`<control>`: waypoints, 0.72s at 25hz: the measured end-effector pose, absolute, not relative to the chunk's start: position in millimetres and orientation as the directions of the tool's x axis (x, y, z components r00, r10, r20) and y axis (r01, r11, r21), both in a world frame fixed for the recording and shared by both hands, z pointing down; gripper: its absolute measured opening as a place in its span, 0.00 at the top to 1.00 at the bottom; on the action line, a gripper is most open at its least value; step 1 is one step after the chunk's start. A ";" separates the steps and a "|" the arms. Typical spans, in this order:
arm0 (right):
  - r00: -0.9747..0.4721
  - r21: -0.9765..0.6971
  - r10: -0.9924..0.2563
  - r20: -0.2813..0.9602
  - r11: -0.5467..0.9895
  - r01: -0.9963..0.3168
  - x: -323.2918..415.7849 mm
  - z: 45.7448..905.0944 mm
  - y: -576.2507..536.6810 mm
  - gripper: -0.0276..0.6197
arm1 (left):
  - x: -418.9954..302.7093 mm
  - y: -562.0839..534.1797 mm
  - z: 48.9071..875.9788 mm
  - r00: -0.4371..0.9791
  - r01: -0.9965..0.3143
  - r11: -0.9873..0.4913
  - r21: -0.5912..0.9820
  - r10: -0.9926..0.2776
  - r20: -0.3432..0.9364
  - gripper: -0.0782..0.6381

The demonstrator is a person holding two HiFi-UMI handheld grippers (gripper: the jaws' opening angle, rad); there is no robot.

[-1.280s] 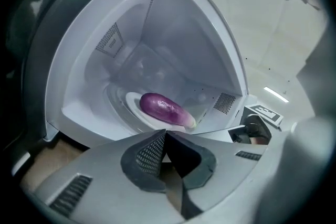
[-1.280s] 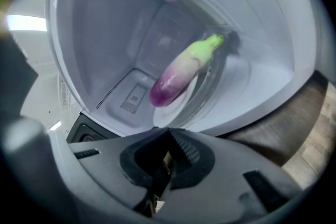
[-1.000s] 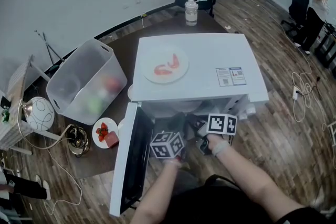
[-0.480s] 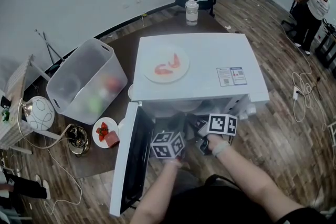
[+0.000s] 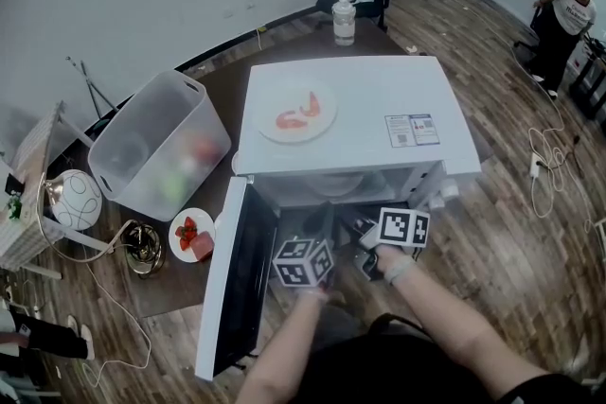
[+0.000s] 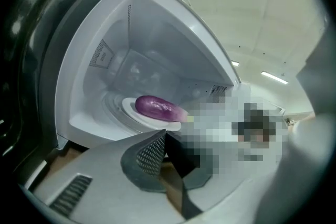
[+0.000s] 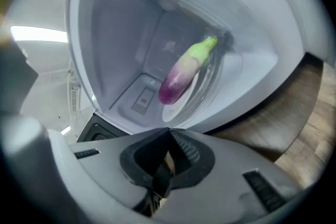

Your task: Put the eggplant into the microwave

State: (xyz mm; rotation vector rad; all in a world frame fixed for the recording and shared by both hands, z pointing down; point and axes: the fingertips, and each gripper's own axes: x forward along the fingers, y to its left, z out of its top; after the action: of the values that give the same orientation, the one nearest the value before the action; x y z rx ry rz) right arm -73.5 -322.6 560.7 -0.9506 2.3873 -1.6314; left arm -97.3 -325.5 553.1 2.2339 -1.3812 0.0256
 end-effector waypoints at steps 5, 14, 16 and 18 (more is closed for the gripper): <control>-0.793 -0.833 -0.554 0.254 0.291 -0.470 -63.8 557.4 -308.4 0.96 | -90.1 -311.7 544.9 0.474 -0.856 -0.368 0.363 -0.839 0.267 0.89; -0.774 -0.795 -0.600 0.204 0.360 -0.488 -44.7 533.6 -281.3 0.96 | -75.7 -277.7 530.3 0.445 -0.877 -0.363 0.316 -0.861 0.246 0.89; -0.751 -0.756 -0.628 0.202 0.387 -0.527 -37.4 527.6 -273.4 0.96 | -70.7 -269.1 524.0 0.439 -0.879 -0.361 0.311 -0.868 0.231 0.89; -0.737 -0.711 -0.643 0.210 0.416 -0.566 -31.1 526.6 -263.1 0.96 | -64.3 -260.0 518.3 0.435 -0.881 -0.363 0.304 -0.874 0.217 0.89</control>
State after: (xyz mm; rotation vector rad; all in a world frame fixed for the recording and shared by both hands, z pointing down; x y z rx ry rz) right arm -31.1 -263.1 526.6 -1.0975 2.5627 -1.2287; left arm -64.3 -260.0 518.3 2.3206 -1.4936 0.0256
